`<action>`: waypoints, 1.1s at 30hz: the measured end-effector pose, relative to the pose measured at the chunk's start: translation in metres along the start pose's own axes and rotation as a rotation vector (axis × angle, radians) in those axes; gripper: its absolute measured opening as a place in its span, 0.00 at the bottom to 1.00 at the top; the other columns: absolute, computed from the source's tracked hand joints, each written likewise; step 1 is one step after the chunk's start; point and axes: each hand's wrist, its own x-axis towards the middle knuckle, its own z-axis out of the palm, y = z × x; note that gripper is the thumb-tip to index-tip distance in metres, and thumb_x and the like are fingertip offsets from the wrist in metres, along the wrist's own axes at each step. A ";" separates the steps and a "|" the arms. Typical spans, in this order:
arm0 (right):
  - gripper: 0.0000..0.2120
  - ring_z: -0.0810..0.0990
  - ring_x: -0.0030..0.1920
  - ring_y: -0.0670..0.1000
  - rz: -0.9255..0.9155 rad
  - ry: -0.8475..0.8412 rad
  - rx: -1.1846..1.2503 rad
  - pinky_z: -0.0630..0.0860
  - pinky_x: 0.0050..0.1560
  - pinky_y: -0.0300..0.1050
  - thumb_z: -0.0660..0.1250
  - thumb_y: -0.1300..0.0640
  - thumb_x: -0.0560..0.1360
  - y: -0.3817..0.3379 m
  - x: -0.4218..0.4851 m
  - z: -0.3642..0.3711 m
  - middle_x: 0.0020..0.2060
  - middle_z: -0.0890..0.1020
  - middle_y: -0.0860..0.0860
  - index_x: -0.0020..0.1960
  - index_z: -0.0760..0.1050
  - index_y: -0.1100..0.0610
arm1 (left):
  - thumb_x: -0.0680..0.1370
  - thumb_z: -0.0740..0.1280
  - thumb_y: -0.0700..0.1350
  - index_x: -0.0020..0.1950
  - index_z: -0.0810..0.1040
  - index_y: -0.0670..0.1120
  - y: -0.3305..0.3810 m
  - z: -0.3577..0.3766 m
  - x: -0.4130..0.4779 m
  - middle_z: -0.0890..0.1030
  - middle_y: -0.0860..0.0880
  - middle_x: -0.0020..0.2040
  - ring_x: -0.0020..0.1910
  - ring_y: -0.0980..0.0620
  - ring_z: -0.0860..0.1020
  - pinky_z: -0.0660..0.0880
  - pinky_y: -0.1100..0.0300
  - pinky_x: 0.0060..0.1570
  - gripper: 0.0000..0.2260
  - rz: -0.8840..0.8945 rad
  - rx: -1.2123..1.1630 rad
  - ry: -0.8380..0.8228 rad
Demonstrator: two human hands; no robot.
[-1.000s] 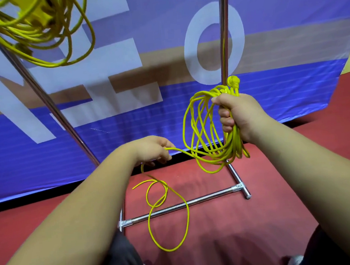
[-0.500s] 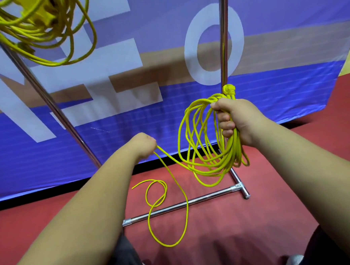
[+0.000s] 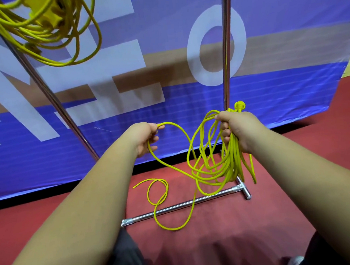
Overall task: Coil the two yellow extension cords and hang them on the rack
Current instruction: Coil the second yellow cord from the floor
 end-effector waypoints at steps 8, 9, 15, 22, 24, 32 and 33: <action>0.06 0.67 0.20 0.47 0.037 0.139 0.004 0.68 0.22 0.38 0.70 0.60 0.78 0.008 0.009 -0.007 0.26 0.70 0.50 0.43 0.74 0.57 | 0.76 0.74 0.57 0.43 0.78 0.51 0.007 0.011 -0.011 0.71 0.53 0.35 0.32 0.52 0.70 0.74 0.54 0.38 0.12 0.144 -0.153 0.005; 0.07 0.67 0.20 0.47 0.040 0.145 0.005 0.68 0.22 0.38 0.69 0.61 0.78 0.009 0.009 -0.007 0.26 0.70 0.50 0.43 0.74 0.57 | 0.75 0.74 0.59 0.43 0.78 0.51 0.007 0.011 -0.011 0.71 0.52 0.35 0.32 0.51 0.71 0.77 0.54 0.38 0.13 0.174 -0.129 0.060; 0.08 0.69 0.21 0.49 0.037 0.210 0.053 0.69 0.25 0.40 0.70 0.60 0.79 0.011 0.010 -0.005 0.27 0.71 0.51 0.43 0.73 0.57 | 0.84 0.66 0.54 0.46 0.79 0.44 0.005 -0.001 -0.011 0.64 0.51 0.31 0.25 0.53 0.61 0.63 0.61 0.26 0.15 0.069 0.002 0.066; 0.08 0.69 0.17 0.50 -0.003 0.292 0.061 0.69 0.21 0.39 0.70 0.59 0.82 0.013 0.005 -0.008 0.22 0.72 0.53 0.47 0.75 0.60 | 0.74 0.65 0.47 0.48 0.86 0.44 0.007 -0.014 -0.024 0.70 0.52 0.31 0.29 0.52 0.67 0.73 0.57 0.34 0.12 0.047 0.184 0.009; 0.06 0.70 0.16 0.48 0.006 0.267 0.077 0.69 0.20 0.36 0.65 0.59 0.85 0.011 0.000 -0.011 0.19 0.73 0.51 0.51 0.74 0.61 | 0.68 0.68 0.50 0.39 0.82 0.48 0.010 -0.013 -0.033 0.70 0.51 0.34 0.32 0.51 0.64 0.68 0.55 0.35 0.08 0.143 0.204 -0.033; 0.12 0.70 0.21 0.50 -0.030 0.262 -0.044 0.70 0.26 0.42 0.72 0.57 0.82 0.018 0.002 -0.002 0.28 0.72 0.53 0.41 0.74 0.58 | 0.74 0.74 0.50 0.35 0.74 0.46 0.014 -0.023 -0.064 0.65 0.38 0.42 0.44 0.43 0.62 0.59 0.50 0.47 0.14 0.509 0.477 -0.630; 0.14 0.70 0.22 0.50 -0.037 0.223 -0.088 0.70 0.27 0.43 0.73 0.56 0.81 0.019 0.001 -0.001 0.28 0.72 0.53 0.40 0.74 0.57 | 0.74 0.74 0.50 0.36 0.74 0.46 0.016 -0.021 -0.066 0.66 0.39 0.43 0.43 0.44 0.63 0.60 0.50 0.46 0.14 0.523 0.446 -0.660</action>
